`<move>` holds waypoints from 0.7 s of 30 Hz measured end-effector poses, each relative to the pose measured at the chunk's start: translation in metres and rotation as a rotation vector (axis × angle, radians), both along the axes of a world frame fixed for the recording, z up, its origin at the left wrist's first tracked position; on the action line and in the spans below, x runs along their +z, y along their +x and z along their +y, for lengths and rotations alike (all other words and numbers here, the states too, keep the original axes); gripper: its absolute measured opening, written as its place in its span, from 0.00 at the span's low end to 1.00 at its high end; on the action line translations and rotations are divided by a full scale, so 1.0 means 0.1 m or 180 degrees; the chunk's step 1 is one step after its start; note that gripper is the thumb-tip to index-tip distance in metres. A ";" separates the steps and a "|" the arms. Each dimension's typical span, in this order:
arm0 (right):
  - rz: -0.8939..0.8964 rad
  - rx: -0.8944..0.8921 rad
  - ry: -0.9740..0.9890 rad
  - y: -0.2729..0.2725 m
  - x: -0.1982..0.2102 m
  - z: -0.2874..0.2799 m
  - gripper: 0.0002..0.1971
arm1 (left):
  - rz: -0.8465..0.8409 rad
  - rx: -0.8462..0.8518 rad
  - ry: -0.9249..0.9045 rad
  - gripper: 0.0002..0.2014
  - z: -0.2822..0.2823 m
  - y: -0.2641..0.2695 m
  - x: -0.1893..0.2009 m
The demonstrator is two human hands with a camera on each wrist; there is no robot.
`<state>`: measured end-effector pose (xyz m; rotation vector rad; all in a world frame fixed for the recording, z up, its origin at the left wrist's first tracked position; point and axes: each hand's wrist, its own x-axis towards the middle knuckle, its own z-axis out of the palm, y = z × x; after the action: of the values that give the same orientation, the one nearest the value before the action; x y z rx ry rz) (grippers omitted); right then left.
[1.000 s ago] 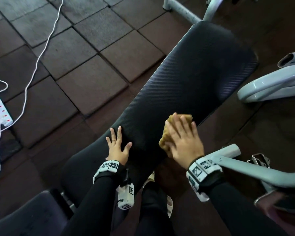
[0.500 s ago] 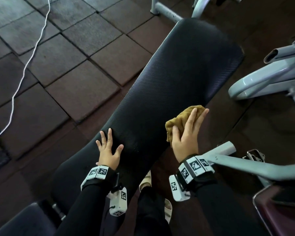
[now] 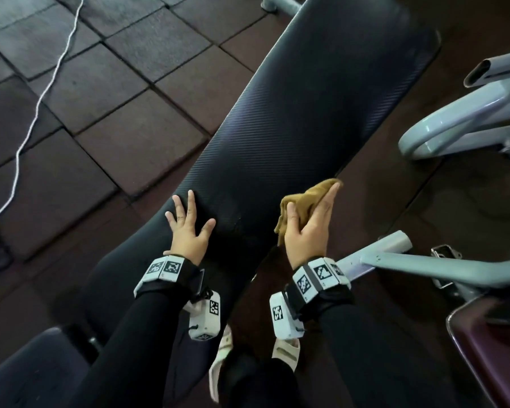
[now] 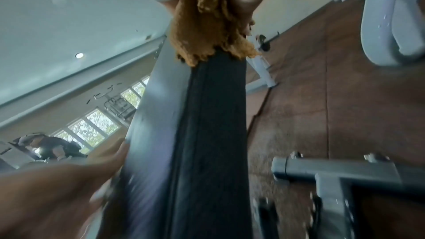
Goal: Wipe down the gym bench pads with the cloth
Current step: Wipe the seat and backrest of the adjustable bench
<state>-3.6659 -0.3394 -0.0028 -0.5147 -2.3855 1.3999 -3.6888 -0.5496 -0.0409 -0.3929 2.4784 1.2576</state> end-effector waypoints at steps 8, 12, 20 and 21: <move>-0.0384 0.0339 -0.0248 0.73 -0.46 -0.59 0.45 | 0.0311 -0.0476 -0.0242 0.40 -0.19 0.36 -0.08; -0.0342 0.0084 -0.0047 0.53 -0.36 -0.48 0.45 | 0.0143 -0.0798 -0.0586 0.40 -0.43 0.88 -0.30; -0.0092 0.0042 0.0410 0.60 -0.38 -0.67 0.42 | -0.0471 -0.0591 -0.0542 0.42 -0.98 1.74 -0.73; -0.0162 0.0135 0.0427 0.72 -0.45 -0.79 0.42 | -0.0513 -0.0564 -0.0549 0.42 -1.01 1.80 -0.75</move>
<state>-3.5941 -0.4179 -0.0475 -0.4722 -2.5234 1.2466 -3.5091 -0.6510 -0.1163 -0.2961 2.4299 0.9103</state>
